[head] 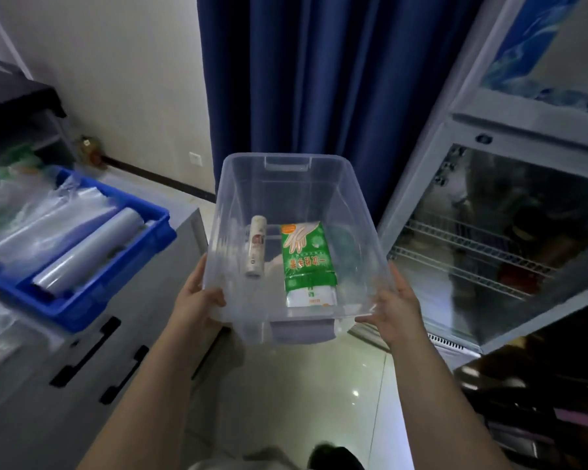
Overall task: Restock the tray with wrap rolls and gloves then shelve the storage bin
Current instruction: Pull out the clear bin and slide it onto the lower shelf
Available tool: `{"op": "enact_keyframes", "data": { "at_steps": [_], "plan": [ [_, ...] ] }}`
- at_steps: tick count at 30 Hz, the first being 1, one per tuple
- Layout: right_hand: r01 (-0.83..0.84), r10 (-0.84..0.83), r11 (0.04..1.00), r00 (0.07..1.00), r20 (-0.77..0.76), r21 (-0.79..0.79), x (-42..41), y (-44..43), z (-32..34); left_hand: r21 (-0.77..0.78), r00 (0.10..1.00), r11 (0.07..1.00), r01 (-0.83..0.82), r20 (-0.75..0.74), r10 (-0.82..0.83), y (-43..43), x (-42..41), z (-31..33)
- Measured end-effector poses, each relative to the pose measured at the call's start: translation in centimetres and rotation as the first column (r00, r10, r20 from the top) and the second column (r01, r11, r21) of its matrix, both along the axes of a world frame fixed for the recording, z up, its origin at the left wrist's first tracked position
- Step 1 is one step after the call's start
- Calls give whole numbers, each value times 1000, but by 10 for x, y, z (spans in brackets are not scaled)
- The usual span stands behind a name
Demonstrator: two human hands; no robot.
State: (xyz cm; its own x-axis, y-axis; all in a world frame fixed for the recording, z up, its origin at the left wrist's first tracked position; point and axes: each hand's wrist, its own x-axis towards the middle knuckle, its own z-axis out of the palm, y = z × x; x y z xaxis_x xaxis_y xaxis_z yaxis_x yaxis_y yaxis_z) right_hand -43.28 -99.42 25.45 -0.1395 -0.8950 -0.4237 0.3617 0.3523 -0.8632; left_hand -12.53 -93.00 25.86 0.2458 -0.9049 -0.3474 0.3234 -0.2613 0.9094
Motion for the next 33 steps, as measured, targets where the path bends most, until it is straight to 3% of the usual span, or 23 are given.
{"op": "enact_keyframes", "data": {
  "at_steps": [4,8,15,24,33],
  "plan": [
    [-30,31,999,999,12,-29,21,-110,0,-46,1000,999,-28,6,28,-91,14,-12],
    [-175,174,984,984,-35,-29,45,-236,2,-6,973,976,-219,-78,218,-182,25,-25],
    [-444,442,896,893,-88,-10,118,-433,18,78,872,875,-478,-76,483,-300,65,-13],
    [-694,685,717,718,-122,-60,297,-601,22,45,708,707,-706,29,705,-419,198,-3],
    [-770,753,630,638,-159,-102,511,-717,51,31,592,593,-805,-34,805,-512,366,20]
  ]
}}
